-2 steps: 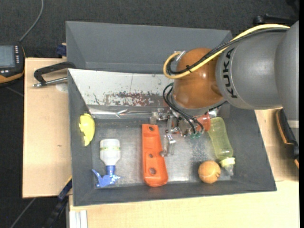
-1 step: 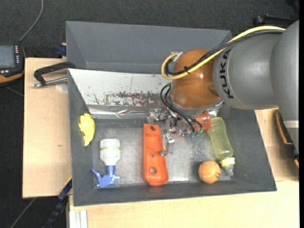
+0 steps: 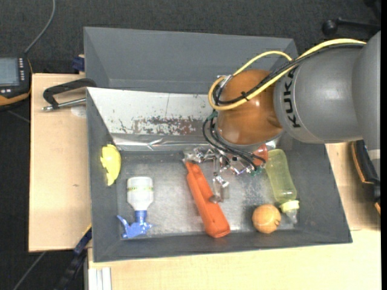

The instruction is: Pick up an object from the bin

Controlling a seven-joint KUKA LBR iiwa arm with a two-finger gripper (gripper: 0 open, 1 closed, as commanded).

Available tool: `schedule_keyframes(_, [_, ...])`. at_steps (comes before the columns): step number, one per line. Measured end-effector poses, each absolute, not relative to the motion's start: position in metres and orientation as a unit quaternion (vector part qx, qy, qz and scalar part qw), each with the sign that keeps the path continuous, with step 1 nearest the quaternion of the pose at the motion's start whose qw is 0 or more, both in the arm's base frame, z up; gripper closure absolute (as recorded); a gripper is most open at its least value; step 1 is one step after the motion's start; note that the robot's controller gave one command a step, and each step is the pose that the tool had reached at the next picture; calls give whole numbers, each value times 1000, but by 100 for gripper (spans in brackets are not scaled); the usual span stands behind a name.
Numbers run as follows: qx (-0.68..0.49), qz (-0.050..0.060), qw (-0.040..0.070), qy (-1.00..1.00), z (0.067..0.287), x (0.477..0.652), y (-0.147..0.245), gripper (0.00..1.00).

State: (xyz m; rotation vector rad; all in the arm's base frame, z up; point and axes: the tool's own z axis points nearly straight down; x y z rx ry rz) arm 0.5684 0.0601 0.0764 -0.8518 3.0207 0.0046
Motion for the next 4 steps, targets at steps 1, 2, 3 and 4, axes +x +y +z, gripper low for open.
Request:
schedule_keyframes(1, [-240, 1, 5, 971, 75, 557, 43, 0])
schedule_keyframes(2, [-456, 1, 5, 890, 73, 570, 58, 100])
schedule_keyframes(3, [-491, 1, 4, 871, 72, 573, 61, 100])
schedule_keyframes(4, [-482, 1, 6, 876, 83, 582, 54, 100])
